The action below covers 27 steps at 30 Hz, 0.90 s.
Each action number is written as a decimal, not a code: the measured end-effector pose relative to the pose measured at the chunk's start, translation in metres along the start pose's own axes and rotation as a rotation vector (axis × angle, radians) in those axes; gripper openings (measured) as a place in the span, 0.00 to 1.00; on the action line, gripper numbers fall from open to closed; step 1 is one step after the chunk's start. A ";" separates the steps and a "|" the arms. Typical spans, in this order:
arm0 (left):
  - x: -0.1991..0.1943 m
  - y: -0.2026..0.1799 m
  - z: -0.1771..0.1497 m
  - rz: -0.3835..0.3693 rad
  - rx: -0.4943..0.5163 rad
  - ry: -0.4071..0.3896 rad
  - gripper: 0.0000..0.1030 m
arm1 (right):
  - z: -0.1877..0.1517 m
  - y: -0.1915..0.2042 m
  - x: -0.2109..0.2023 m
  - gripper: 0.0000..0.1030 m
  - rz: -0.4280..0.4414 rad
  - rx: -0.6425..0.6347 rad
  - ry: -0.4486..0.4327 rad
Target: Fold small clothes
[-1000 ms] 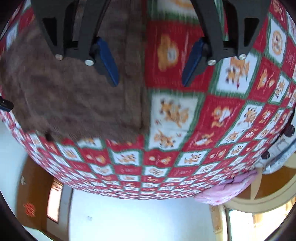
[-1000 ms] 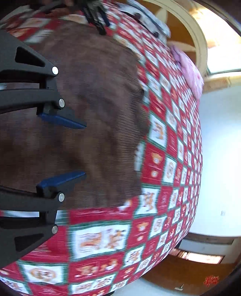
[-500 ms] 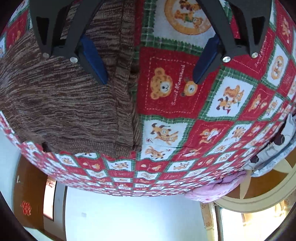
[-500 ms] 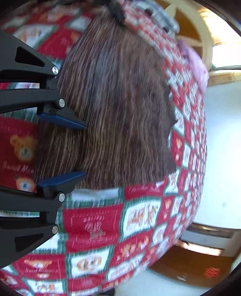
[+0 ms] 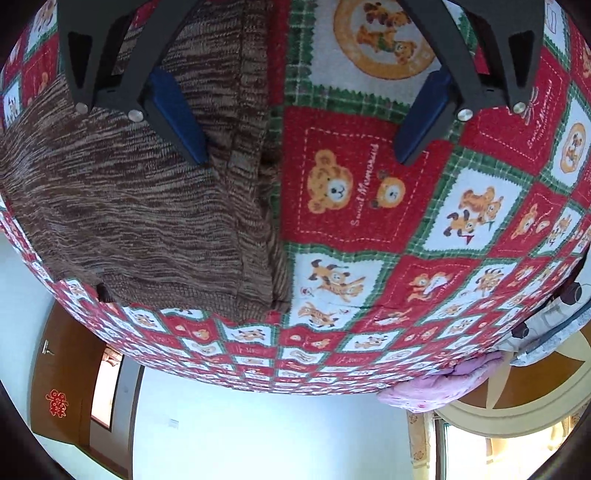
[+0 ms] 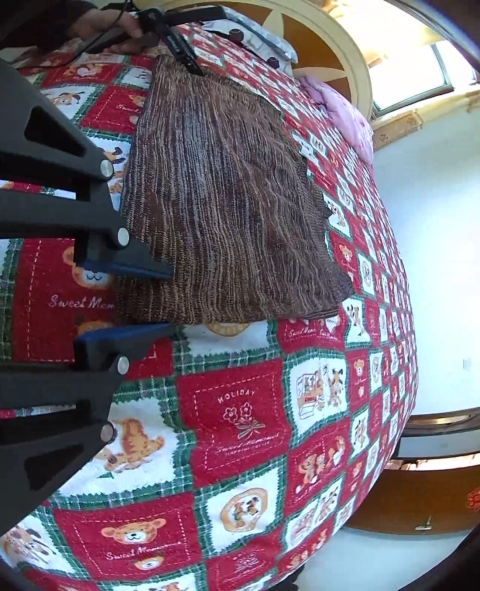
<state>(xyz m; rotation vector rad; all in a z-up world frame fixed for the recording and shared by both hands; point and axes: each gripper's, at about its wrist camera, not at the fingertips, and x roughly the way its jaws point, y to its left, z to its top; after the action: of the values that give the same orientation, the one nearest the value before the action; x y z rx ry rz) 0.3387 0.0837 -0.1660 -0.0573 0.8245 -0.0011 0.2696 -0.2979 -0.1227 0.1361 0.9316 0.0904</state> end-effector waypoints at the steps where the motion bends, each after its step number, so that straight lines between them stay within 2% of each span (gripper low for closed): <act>1: 0.000 0.000 0.000 -0.008 0.002 0.001 1.00 | 0.000 0.001 0.000 0.12 0.004 -0.002 0.003; 6: -0.002 -0.005 -0.004 -0.018 0.037 0.006 1.00 | -0.003 0.011 -0.018 0.05 -0.015 -0.036 -0.023; 10: -0.006 -0.005 -0.008 -0.032 0.040 0.000 1.00 | -0.015 0.017 -0.039 0.05 -0.017 -0.062 -0.057; 15: -0.006 -0.005 -0.009 -0.033 0.040 -0.001 1.00 | -0.035 0.007 -0.016 0.05 -0.043 -0.044 0.009; 19: -0.007 -0.006 -0.012 -0.035 0.046 0.008 1.00 | -0.033 0.003 -0.016 0.06 -0.016 -0.015 -0.012; 20: -0.008 -0.006 -0.013 -0.032 0.052 0.009 1.00 | -0.031 0.002 -0.018 0.13 -0.032 -0.006 -0.017; 21: -0.009 -0.007 -0.014 -0.030 0.055 0.008 1.00 | -0.030 0.003 -0.021 0.25 -0.052 -0.004 -0.023; 23: -0.010 -0.008 -0.017 -0.025 0.060 0.007 1.00 | -0.028 0.007 -0.033 0.31 -0.097 -0.016 -0.078; 25: -0.013 -0.008 -0.020 -0.018 0.065 0.008 1.00 | -0.026 0.013 -0.040 0.32 -0.111 -0.034 -0.118; 27: -0.016 -0.008 -0.023 -0.021 0.077 0.006 1.00 | -0.027 0.022 -0.044 0.39 -0.122 -0.068 -0.145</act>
<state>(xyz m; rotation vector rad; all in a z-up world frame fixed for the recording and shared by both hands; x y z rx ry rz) 0.3106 0.0745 -0.1696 0.0064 0.8296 -0.0525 0.2217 -0.2802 -0.1002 0.0226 0.7888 -0.0010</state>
